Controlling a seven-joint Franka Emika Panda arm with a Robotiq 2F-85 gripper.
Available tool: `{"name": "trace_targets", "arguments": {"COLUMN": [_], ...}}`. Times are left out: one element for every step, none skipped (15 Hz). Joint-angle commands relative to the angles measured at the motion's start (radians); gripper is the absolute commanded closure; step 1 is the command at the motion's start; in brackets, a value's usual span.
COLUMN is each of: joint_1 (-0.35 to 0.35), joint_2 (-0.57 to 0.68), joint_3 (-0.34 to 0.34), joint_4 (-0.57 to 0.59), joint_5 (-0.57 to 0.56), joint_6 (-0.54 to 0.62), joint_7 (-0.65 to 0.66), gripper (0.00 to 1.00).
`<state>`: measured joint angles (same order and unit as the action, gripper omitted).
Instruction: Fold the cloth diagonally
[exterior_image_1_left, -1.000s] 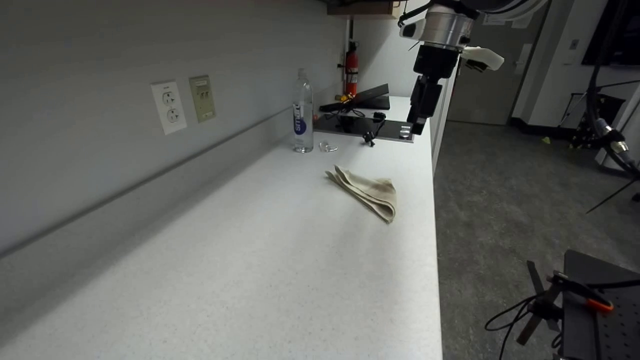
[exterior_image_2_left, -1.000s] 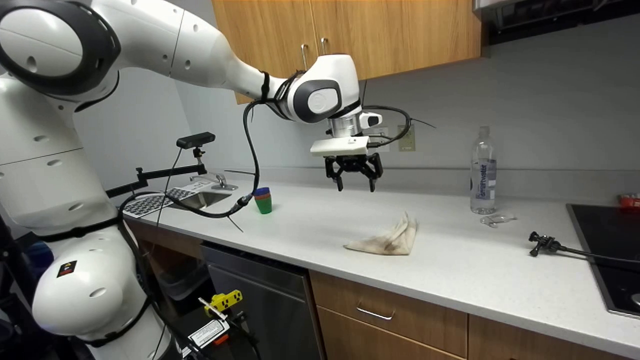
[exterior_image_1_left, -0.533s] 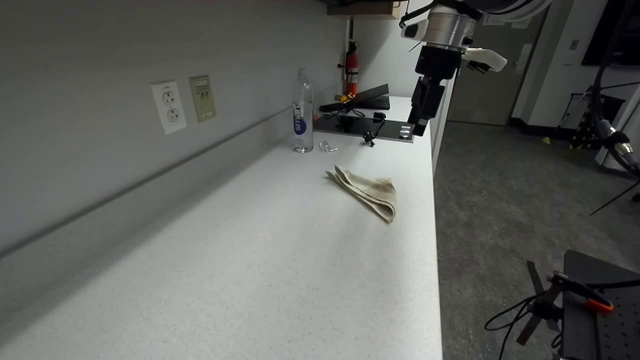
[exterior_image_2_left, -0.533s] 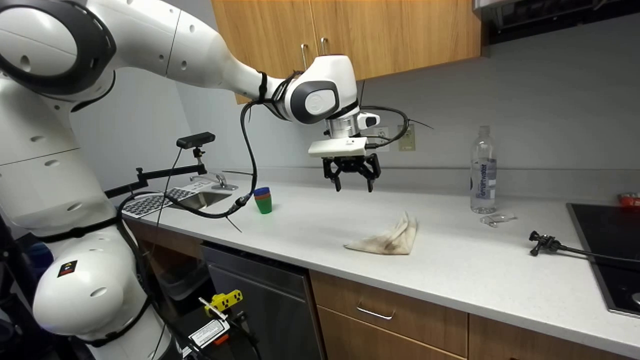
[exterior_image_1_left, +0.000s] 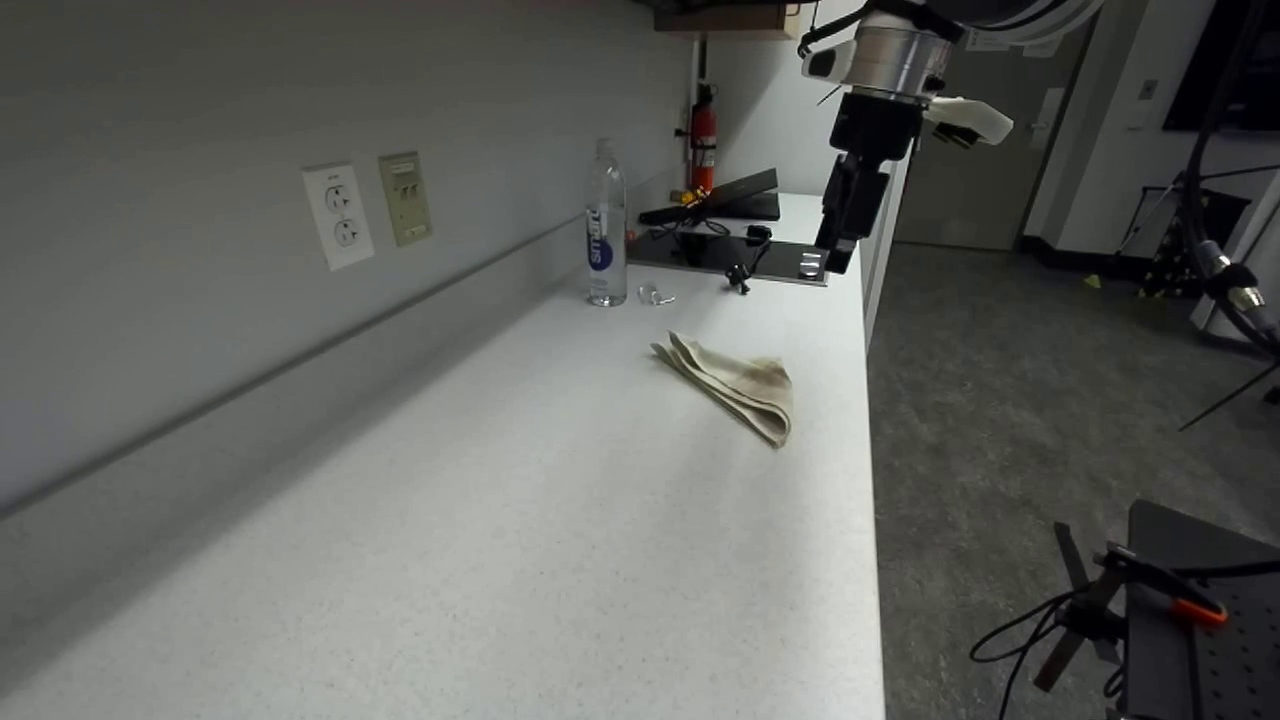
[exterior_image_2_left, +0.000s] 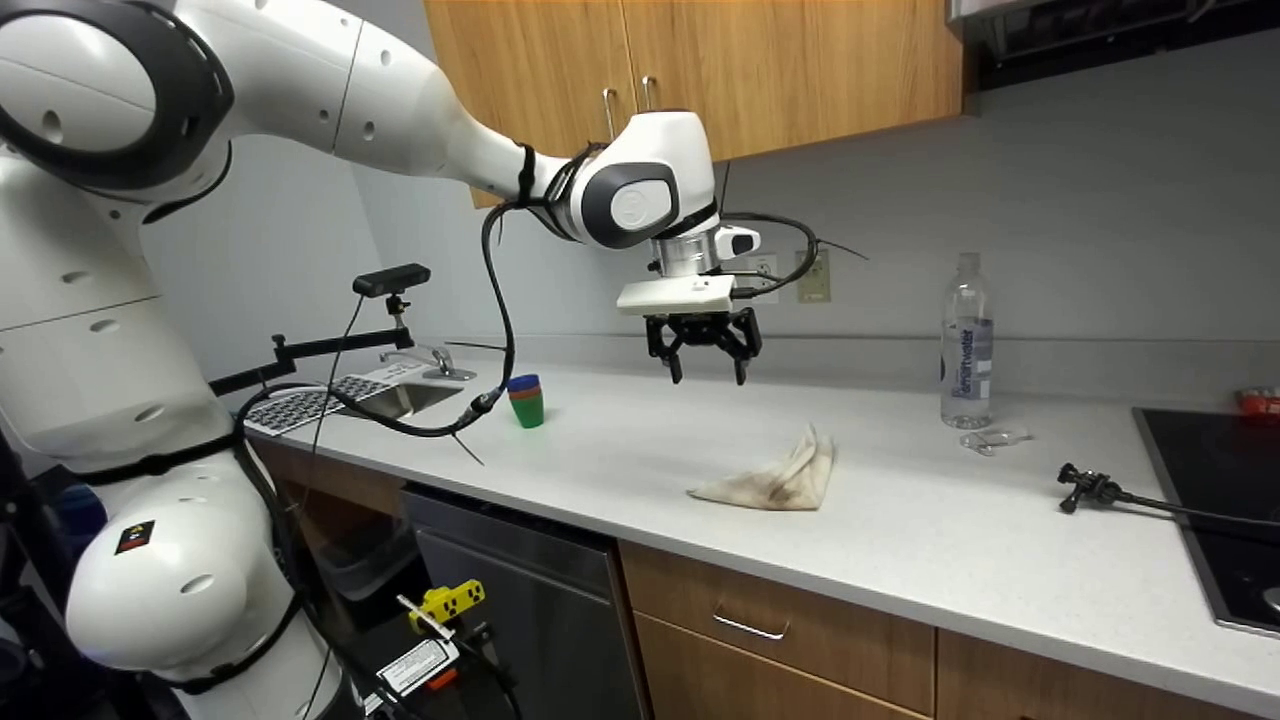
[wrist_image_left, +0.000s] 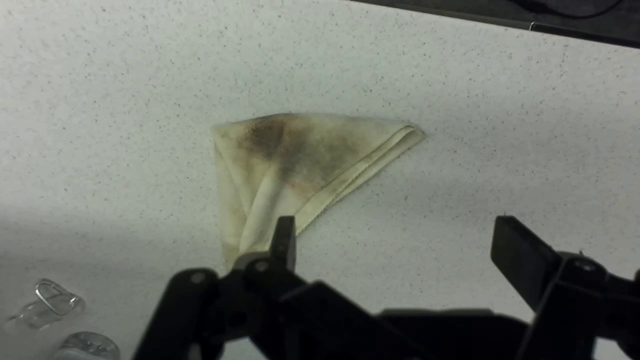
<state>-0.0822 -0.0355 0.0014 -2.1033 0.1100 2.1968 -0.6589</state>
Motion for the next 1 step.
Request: {"name": "trace_targets", "arguments": {"joint_1": [0.019], "joint_2": [0.000], "joint_3": [-0.019], "joint_4": [0.001], "joint_5": [-0.001], "joint_6": [-0.002], "joint_7": [0.001], "gripper": [0.00]}}
